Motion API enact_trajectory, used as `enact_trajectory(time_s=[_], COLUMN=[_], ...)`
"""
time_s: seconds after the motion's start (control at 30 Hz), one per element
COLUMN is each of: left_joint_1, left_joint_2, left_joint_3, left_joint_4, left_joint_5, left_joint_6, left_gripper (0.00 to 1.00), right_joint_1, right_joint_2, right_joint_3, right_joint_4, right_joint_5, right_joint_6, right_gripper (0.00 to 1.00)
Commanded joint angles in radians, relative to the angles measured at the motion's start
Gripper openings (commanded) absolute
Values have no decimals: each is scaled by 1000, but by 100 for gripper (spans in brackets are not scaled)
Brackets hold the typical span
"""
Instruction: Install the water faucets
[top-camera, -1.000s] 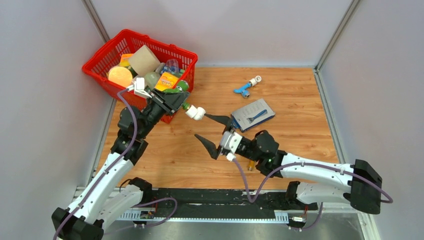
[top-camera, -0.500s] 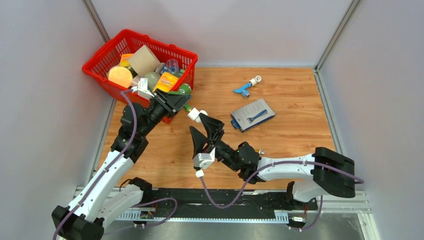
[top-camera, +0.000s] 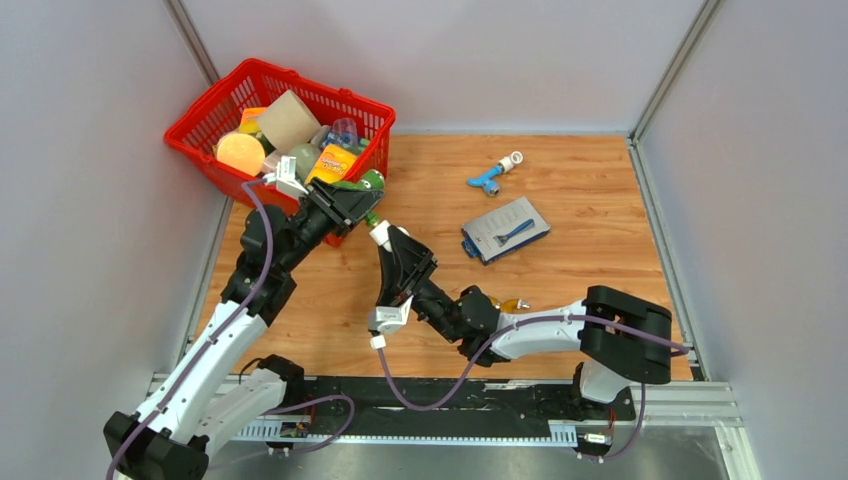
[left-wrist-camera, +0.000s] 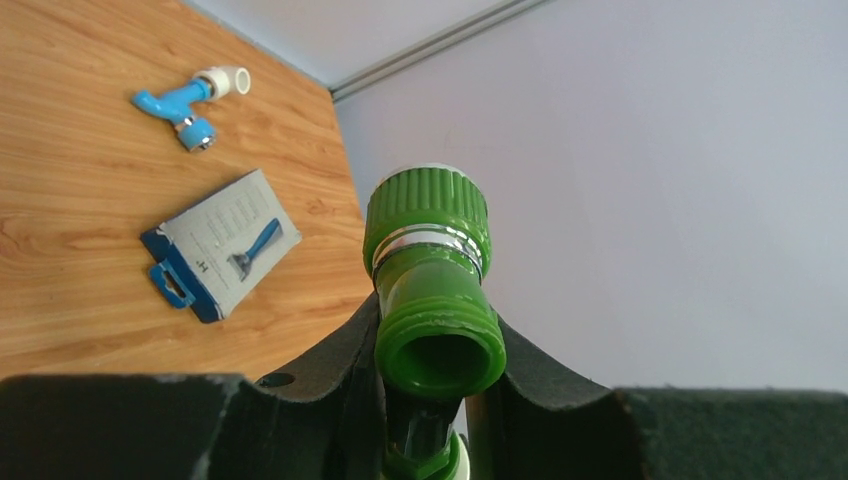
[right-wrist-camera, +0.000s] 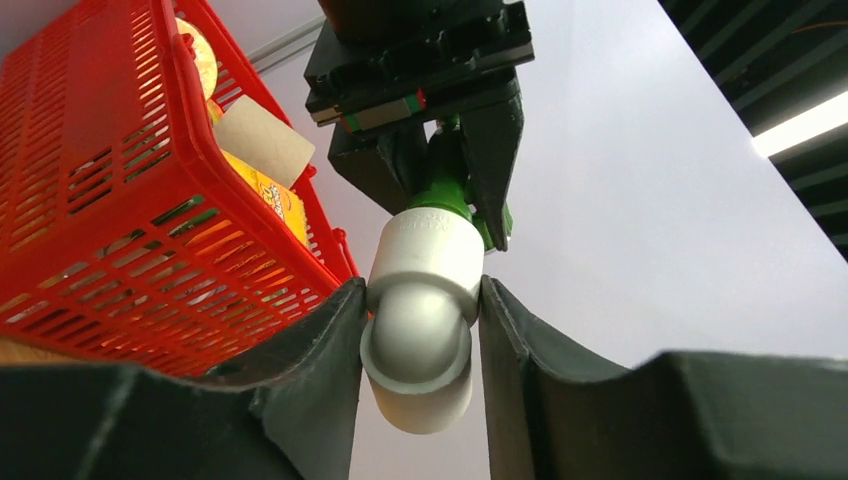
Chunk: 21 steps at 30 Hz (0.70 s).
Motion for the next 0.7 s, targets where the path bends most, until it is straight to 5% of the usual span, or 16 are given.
enact_trajectory(time_s=[0.0,0.2,0.47,0.67], left_joint_1=[-2,-2,-16,-65], left_joint_2=[-23,-43,-57,-22], left_joint_3=[34,-35,-191,-221], left_joint_4=[103,285,678,881], left_joint_5=[68,91,45,78], left_joint_6=[-34,-54,-131,-16], left_gripper=[0,0,0,0], right_joint_1=[2,-7,-148,-355], right_joint_2=[1,-100,-319,-352], right_joint_3=[50,61,81,85], right_joint_4=[206,100,-222,-281], right_joint_5=[20,21,-176,-406], right_joint_6=[49,344,1157,1861], right_gripper=[36,0,0,0])
